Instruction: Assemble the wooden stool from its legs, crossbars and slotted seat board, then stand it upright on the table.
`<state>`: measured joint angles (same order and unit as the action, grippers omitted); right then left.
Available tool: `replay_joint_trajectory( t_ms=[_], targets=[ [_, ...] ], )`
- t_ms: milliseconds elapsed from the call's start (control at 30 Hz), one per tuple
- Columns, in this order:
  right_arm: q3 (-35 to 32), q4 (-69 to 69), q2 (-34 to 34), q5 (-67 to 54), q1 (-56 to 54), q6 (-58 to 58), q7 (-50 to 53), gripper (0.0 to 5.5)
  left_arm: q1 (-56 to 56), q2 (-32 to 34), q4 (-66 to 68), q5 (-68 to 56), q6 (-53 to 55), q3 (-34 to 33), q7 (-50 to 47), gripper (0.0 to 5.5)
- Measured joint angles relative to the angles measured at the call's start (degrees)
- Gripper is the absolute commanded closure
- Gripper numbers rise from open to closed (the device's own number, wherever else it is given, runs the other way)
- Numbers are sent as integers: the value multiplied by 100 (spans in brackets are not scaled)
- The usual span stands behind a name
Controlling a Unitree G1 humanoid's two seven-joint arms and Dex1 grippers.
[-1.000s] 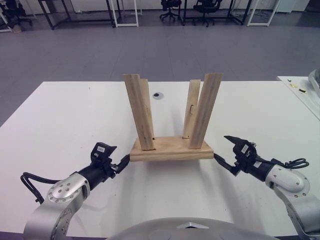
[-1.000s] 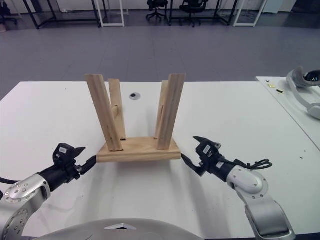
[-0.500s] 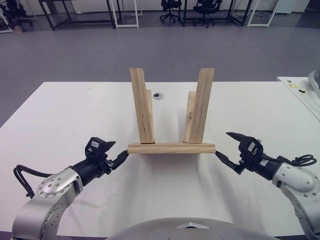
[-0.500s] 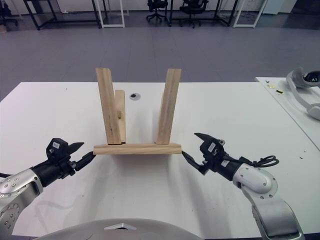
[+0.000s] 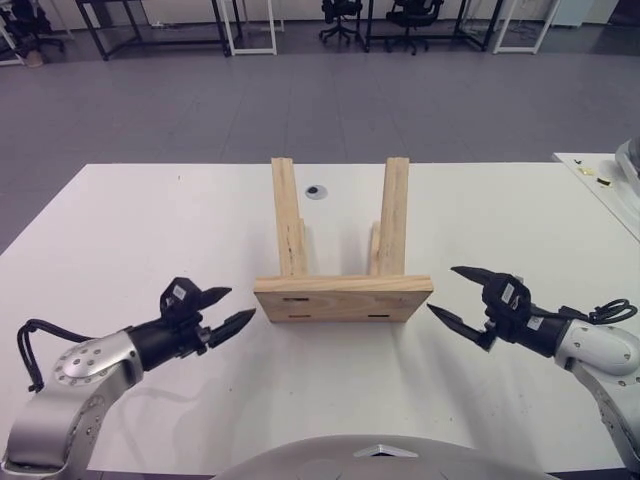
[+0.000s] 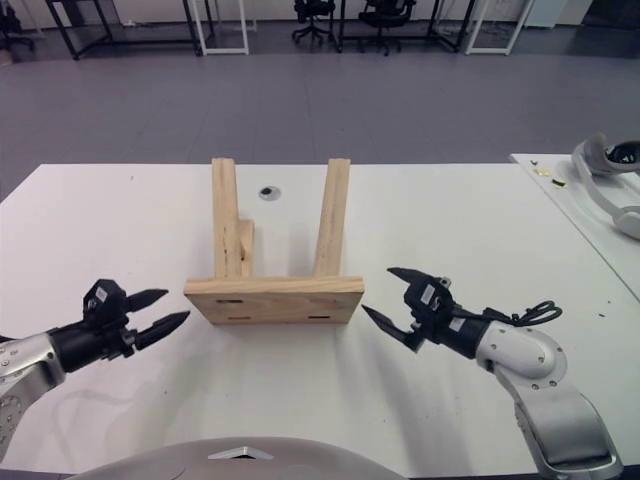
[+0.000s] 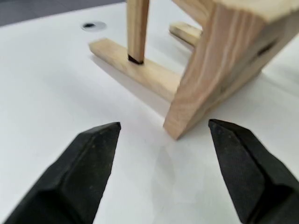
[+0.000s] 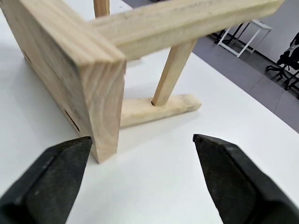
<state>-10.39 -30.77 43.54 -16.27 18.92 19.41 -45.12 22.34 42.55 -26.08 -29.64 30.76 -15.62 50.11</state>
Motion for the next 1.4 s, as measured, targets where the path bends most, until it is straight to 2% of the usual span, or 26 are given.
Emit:
replay_joint_trajectory(
  t_ms=[100,200,267,367,567,633,767,933,1000,1400],
  targets=[
    [54,458,420,-165,-229,0,-698,147,-392,441,665,-176,-314,-89,1065,202],
    [775,1004,415,-195,-1078,-46,-1262,172,-1132,499,1091,-116,-544,309,1437,198],
    [1330,1411,235,-137,-1629,-104,-1514,218,-1505,441,1222,10,-645,813,1585,236],
    [1762,1851,-36,65,-2061,-289,-1564,276,-1764,262,1333,296,-904,1418,1701,288],
    [1872,1857,-37,28,-2194,-357,-1908,389,-2291,-5,2031,680,-1618,1700,1657,394],
    [1901,1846,35,34,-2194,-424,-2019,408,-2334,-51,2173,792,-1758,1728,1620,418],
    [1913,1898,104,71,-2194,-610,-2135,415,-2328,-70,2210,793,-1822,1773,1589,494],
    [1915,1954,144,73,-2249,-615,-2218,415,-2326,-20,2213,792,-1819,1803,1661,549],
    [1911,1951,101,65,-2250,-591,-2189,415,-2326,-3,2290,756,-1860,1730,1742,550],
    [1913,2097,-19,75,-2314,-677,-2064,416,-2733,10,2978,685,-2038,1746,2212,365]
  ],
)
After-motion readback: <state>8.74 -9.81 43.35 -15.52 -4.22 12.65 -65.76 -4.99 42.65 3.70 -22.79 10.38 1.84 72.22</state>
